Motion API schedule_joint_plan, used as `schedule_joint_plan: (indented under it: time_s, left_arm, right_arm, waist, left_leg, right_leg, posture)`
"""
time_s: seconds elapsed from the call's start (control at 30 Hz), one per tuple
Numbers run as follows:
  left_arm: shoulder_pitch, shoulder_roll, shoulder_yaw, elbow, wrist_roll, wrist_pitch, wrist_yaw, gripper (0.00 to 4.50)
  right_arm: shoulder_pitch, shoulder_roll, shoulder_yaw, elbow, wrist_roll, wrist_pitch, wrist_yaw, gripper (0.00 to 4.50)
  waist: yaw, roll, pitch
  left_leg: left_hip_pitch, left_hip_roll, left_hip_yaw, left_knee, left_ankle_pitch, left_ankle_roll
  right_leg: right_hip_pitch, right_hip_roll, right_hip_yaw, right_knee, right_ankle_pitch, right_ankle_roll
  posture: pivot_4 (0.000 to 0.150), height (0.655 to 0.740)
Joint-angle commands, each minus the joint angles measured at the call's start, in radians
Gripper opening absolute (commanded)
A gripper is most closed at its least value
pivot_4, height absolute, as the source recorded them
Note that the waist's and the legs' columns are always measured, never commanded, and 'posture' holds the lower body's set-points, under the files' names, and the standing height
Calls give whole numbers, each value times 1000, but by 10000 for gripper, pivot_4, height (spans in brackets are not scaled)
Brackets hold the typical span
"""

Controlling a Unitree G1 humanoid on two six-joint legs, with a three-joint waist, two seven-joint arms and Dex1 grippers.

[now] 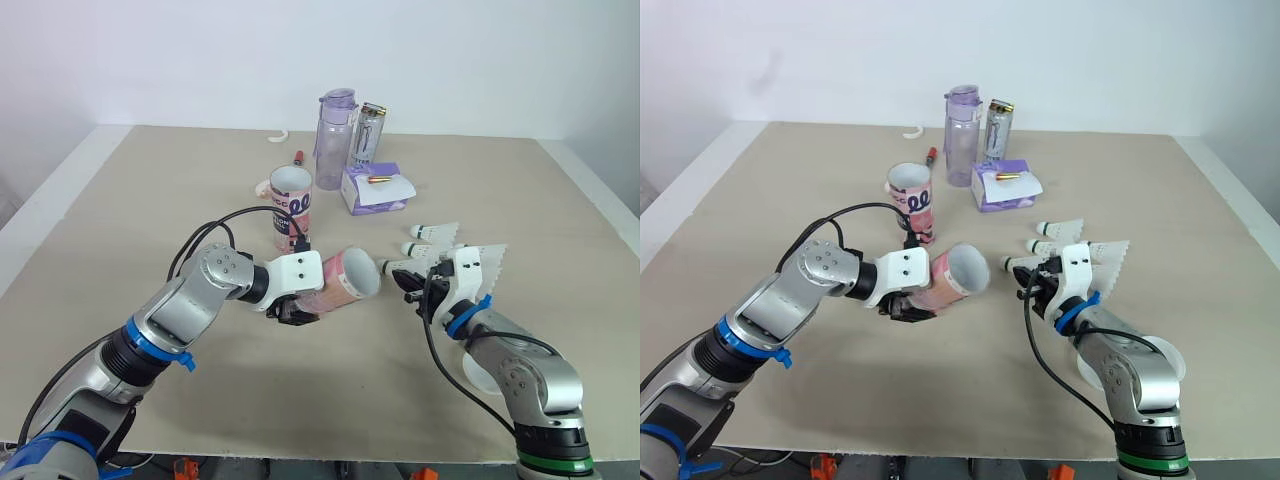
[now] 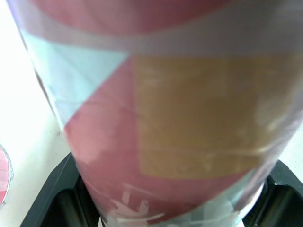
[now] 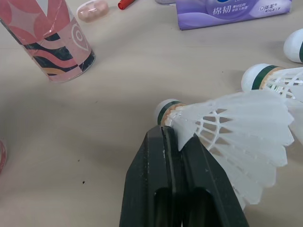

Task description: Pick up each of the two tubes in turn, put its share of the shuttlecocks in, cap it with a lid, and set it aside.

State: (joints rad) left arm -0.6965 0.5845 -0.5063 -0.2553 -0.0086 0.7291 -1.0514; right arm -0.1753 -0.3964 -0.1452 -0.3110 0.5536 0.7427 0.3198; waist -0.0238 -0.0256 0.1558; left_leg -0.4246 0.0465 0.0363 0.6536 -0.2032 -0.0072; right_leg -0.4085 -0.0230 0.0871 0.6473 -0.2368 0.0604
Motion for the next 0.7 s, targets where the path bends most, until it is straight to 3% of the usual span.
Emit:
schedule_joint_plan:
  time_s: [0.03,0.27,0.43,0.57,0.7]
  left_arm:
    - [9,2,1,25,16,17,27,33102]
    - [13,16,6,33,16,9,20,33102]
    - [7,21,7,51,14,-1,11,33102]
    - [1,21,3,64,13,-11,4,33102]
    - [0,21,0,65,12,-12,3,33102]
  right_arm:
    - [-21,1,-9,-48,15,9,1,1625]
    - [-51,-84,-150,-269,184,81,25,1625]
    - [-98,-290,-272,-360,301,73,187,1625]
    - [-21,-501,-233,-443,196,-128,540,1625]
    - [-20,-566,-183,-415,111,-266,645,1625]
  waist:
    - [0,0,0]
    - [0,0,0]
    - [1,0,1]
    - [3,3,2]
    - [2,-1,1]
  left_leg:
    - [0,0,0,0,0,0]
    - [0,0,0,0,0,0]
    - [-1,0,0,-1,0,0]
    - [-1,-1,-1,-2,0,0]
    - [0,0,-1,-2,0,0]
  right_leg:
    - [0,0,0,0,0,0]
    - [0,0,0,0,0,0]
    - [0,0,0,-1,0,0]
    - [-1,-1,-1,-1,-2,0]
    - [1,0,-2,-1,-2,-1]
  posture:
    - [1500,7400]
    - [1500,7400]
    - [1500,7400]
    - [1500,7400]
    - [1500,7400]
